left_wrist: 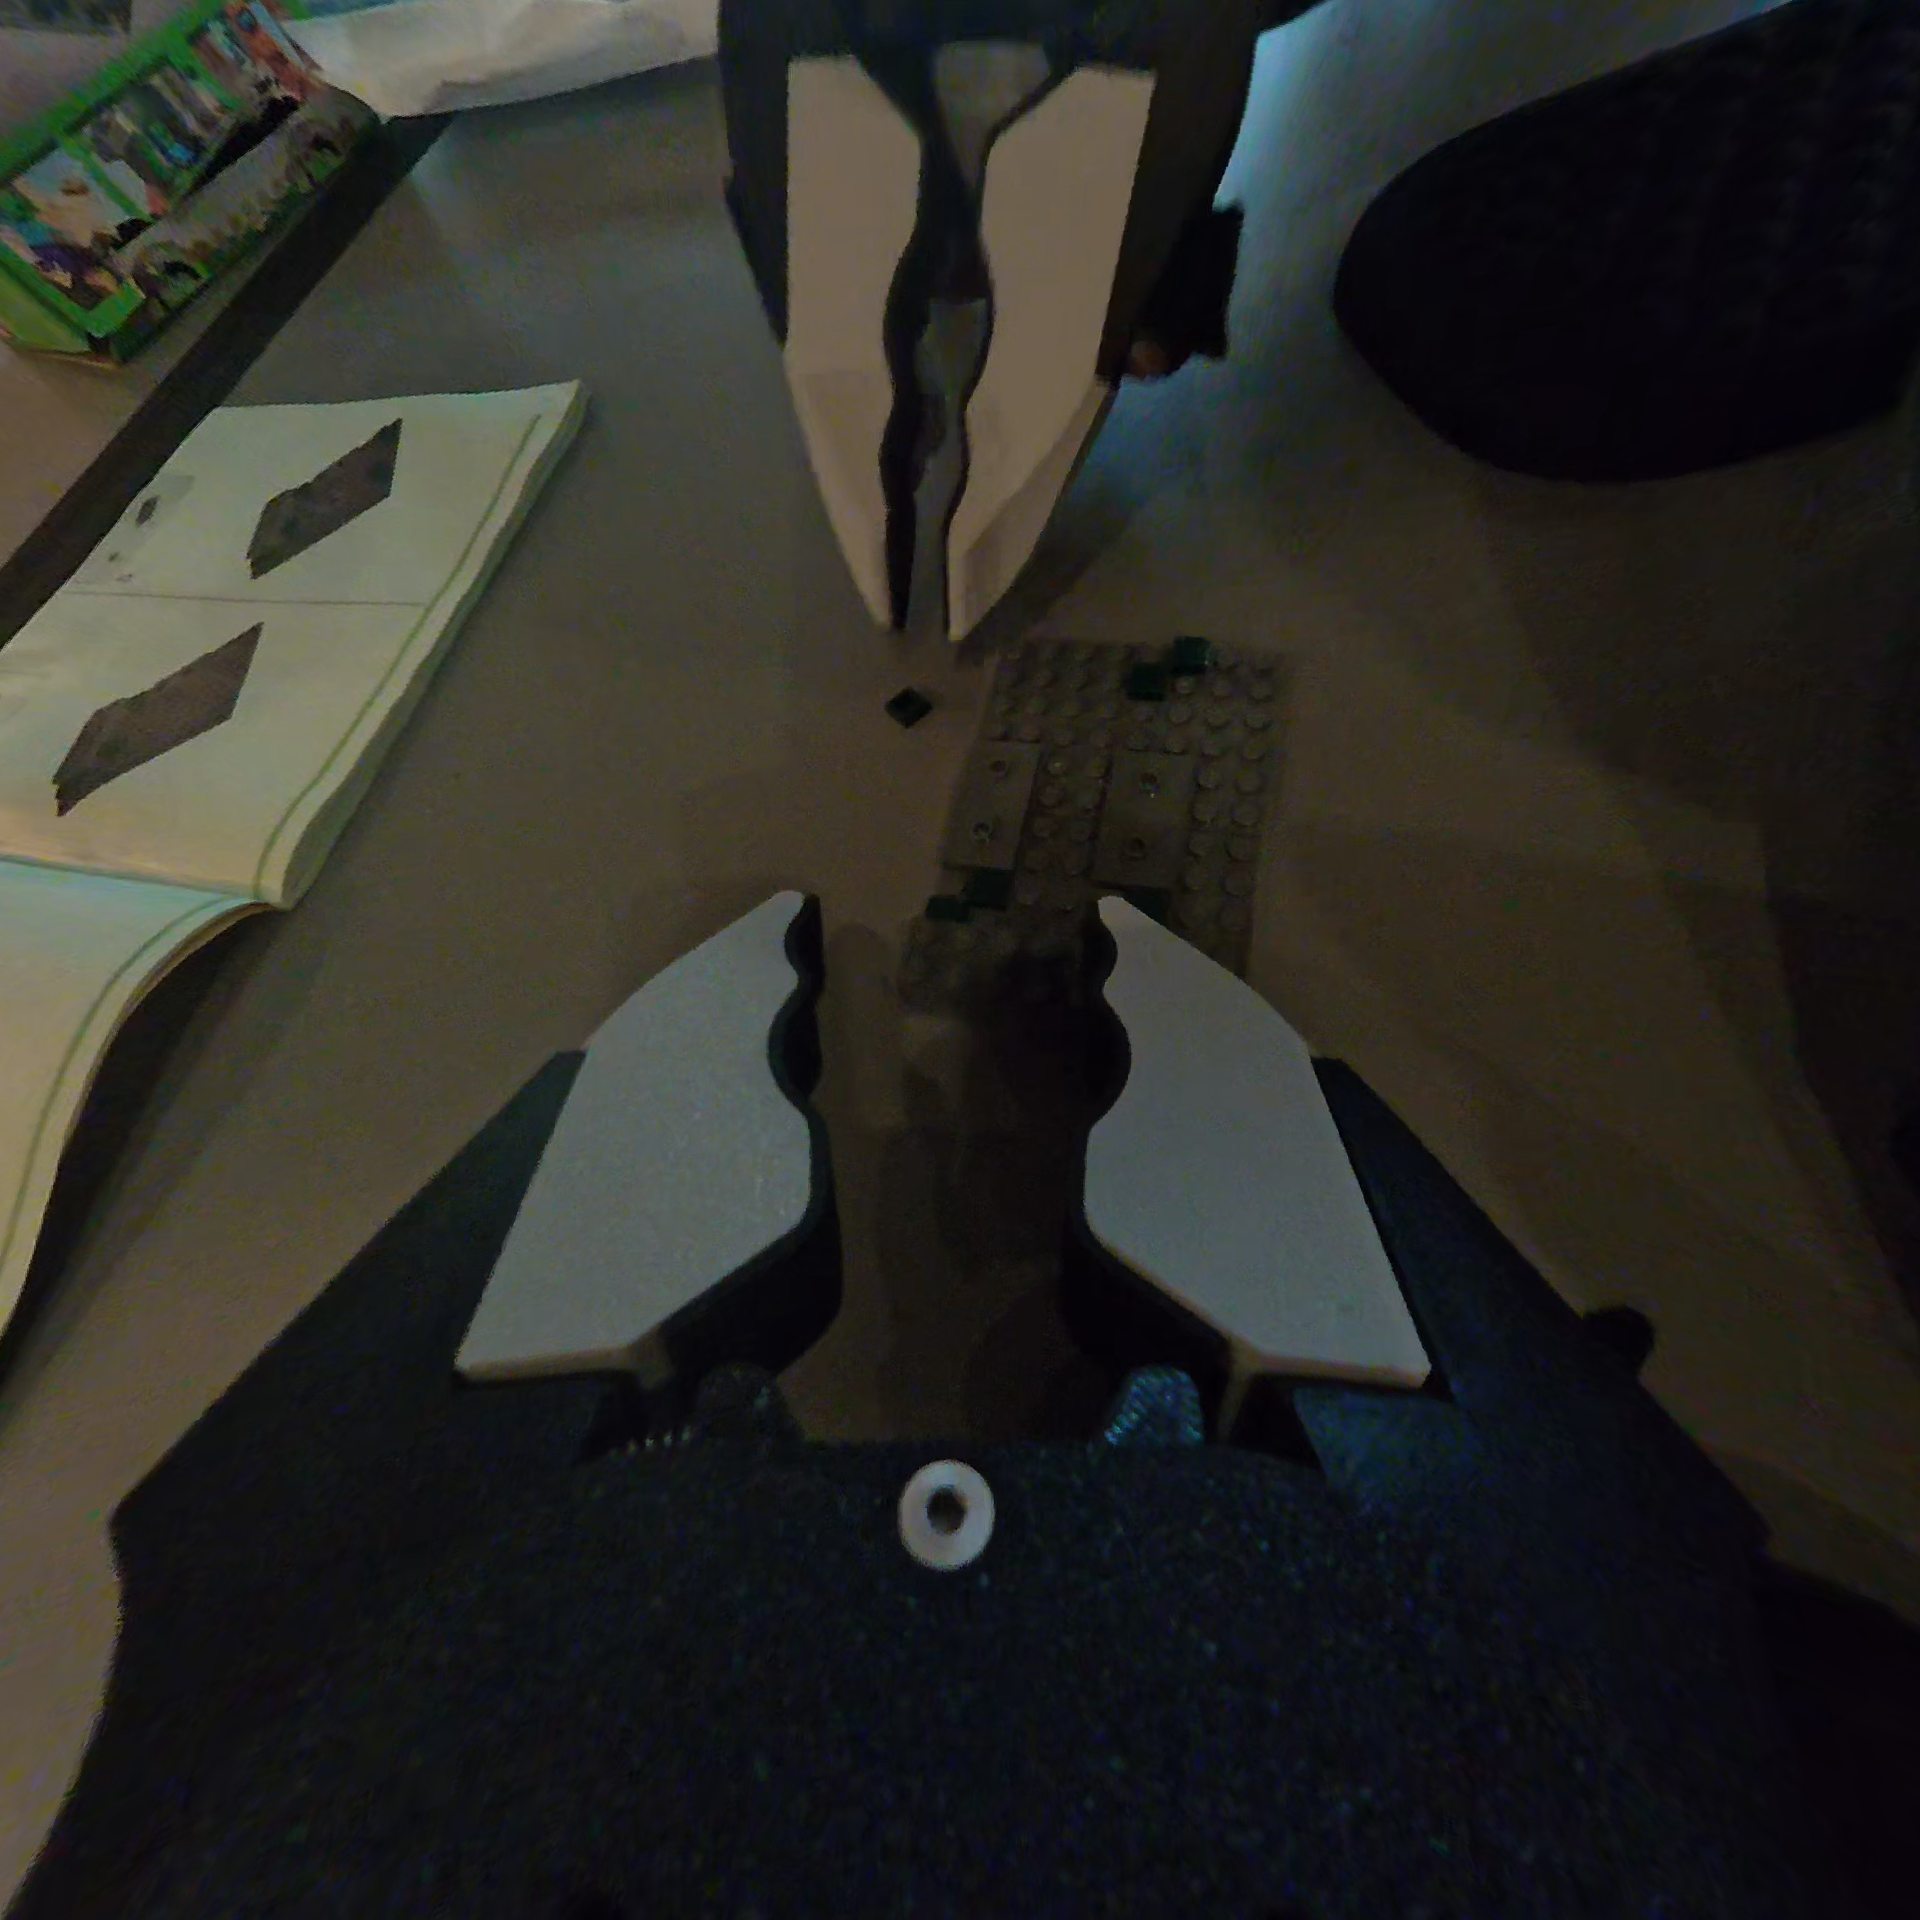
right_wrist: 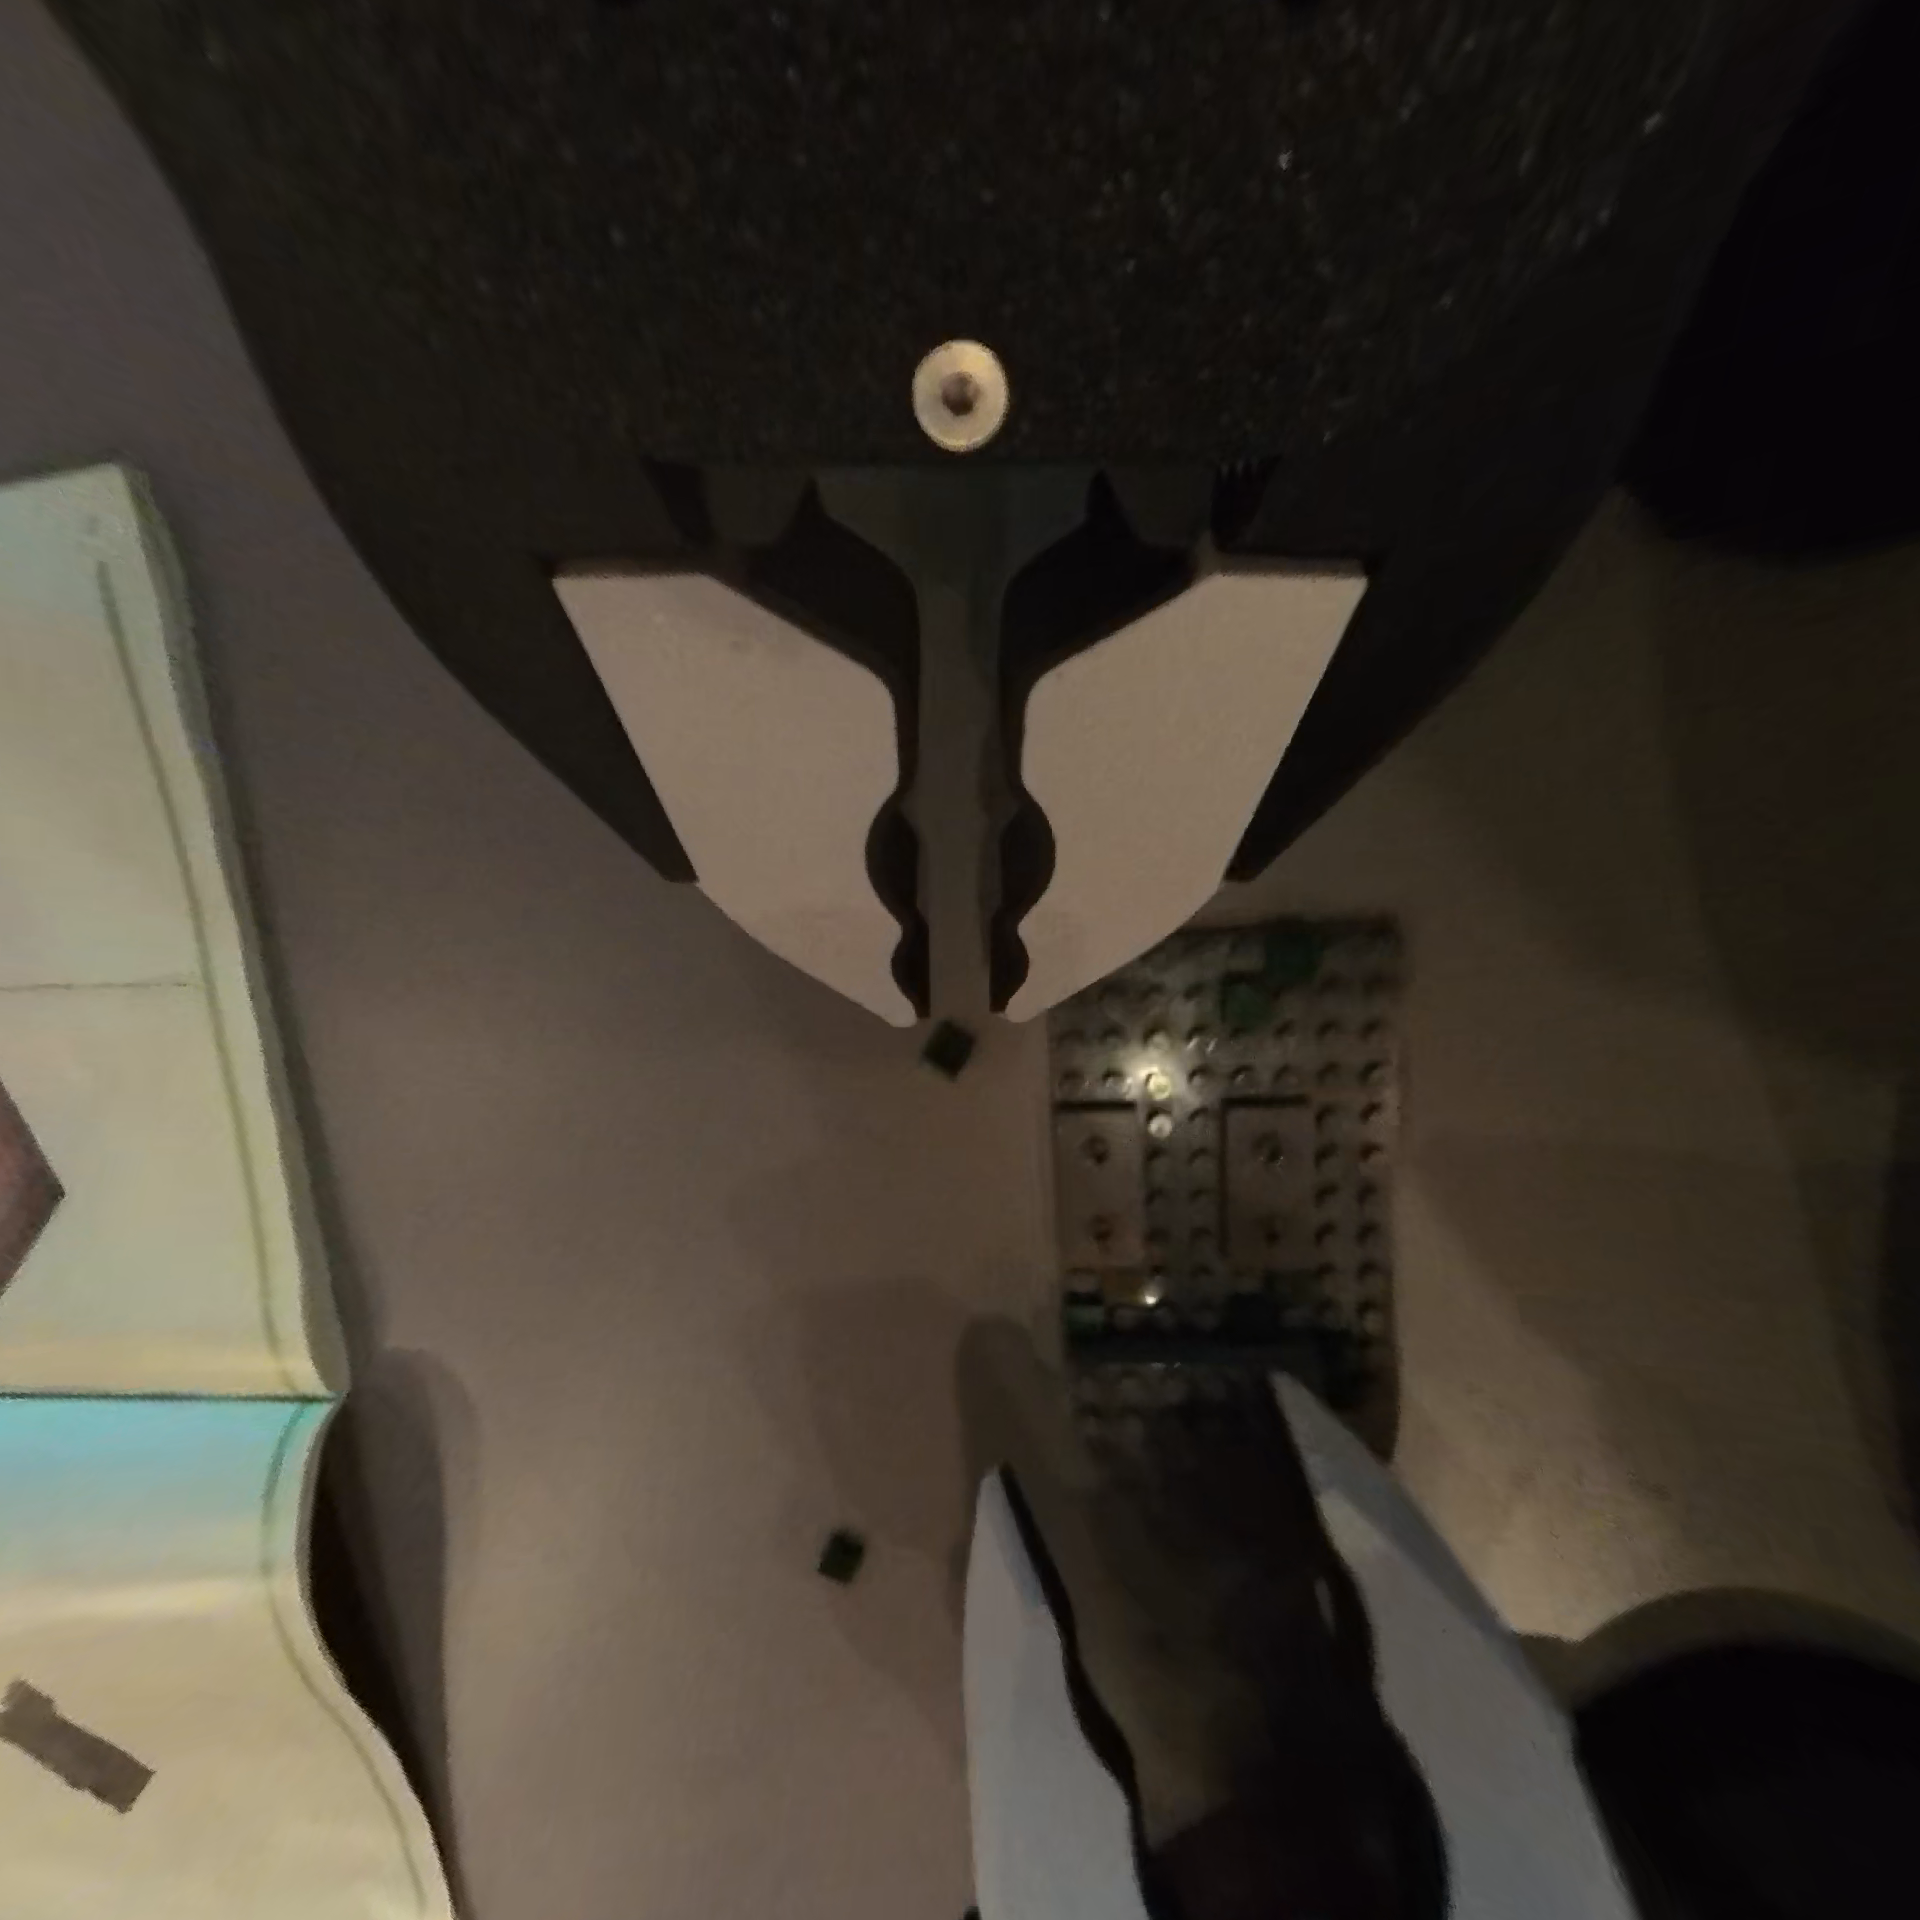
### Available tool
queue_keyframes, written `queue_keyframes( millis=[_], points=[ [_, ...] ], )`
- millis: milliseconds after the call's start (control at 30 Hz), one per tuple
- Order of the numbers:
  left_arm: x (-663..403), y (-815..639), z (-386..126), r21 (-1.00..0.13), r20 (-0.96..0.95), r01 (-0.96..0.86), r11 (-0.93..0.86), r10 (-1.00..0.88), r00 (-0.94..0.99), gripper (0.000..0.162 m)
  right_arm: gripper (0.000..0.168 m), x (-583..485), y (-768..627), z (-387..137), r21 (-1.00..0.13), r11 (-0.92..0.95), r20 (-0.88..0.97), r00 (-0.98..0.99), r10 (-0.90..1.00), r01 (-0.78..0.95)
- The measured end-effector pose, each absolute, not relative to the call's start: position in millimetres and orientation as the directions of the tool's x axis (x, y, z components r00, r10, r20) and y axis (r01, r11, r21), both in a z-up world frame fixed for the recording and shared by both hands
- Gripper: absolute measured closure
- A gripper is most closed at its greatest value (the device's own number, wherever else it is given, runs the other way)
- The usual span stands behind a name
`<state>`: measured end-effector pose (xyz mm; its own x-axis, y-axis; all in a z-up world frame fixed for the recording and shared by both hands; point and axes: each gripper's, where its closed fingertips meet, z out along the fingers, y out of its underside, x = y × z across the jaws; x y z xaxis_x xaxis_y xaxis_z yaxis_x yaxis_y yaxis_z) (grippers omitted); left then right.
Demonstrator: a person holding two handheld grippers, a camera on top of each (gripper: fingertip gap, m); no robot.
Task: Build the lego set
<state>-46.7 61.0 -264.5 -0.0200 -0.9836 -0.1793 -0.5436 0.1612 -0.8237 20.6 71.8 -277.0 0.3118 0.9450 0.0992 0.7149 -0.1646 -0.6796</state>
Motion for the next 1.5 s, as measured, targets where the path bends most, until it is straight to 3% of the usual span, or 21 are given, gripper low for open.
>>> queue_keyframes(
  millis=[367, 633, 733, 800, 967, 1267, 1500],
  points=[
    [-50, 65, -263, -0.833, -0.167, -0.534, 0.144, -0.986, -0.005, 0.116, 0.163, 11, 78, -286, -0.648, -0.18, 0.046, 0.273, 0.961, 0.74],
    [-50, 64, -264, -0.831, -0.155, -0.539, 0.137, -0.988, -0.012, 0.117, 0.168, 11, 85, -271, -0.61, -0.565, -0.388, 0.413, 0.824, 0.555],
    [-51, 65, -264, -0.832, -0.154, -0.537, 0.135, -0.988, -0.01, 0.117, 0.168, 11, 84, -266, -0.664, -0.473, -0.32, 0.352, 0.88, 0.579],
    [-51, 65, -264, -0.832, -0.153, -0.538, 0.133, -0.988, -0.008, 0.117, 0.157, 8, 76, -267, -0.689, -0.338, -0.198, 0.282, 0.939, 0.641],
    [-51, 66, -264, -0.833, -0.147, -0.538, 0.128, -0.989, -0.007, 0.117, 0.153, 9, 74, -286, -0.628, -0.125, 0.026, 0.181, 0.983, 0.768],
    [-52, 66, -264, -0.834, -0.145, -0.539, 0.123, -0.989, -0.002, 0.117, 0.162, 5, 79, -287, -0.639, -0.128, 0.011, 0.175, 0.984, 0.759],
    [-52, 66, -265, -0.831, -0.143, -0.543, 0.122, -0.99, -0.005, 0.118, 0.168, -2, 80, -273, -0.66, -0.43, -0.3, 0.309, 0.903, 0.616]
  ],
)
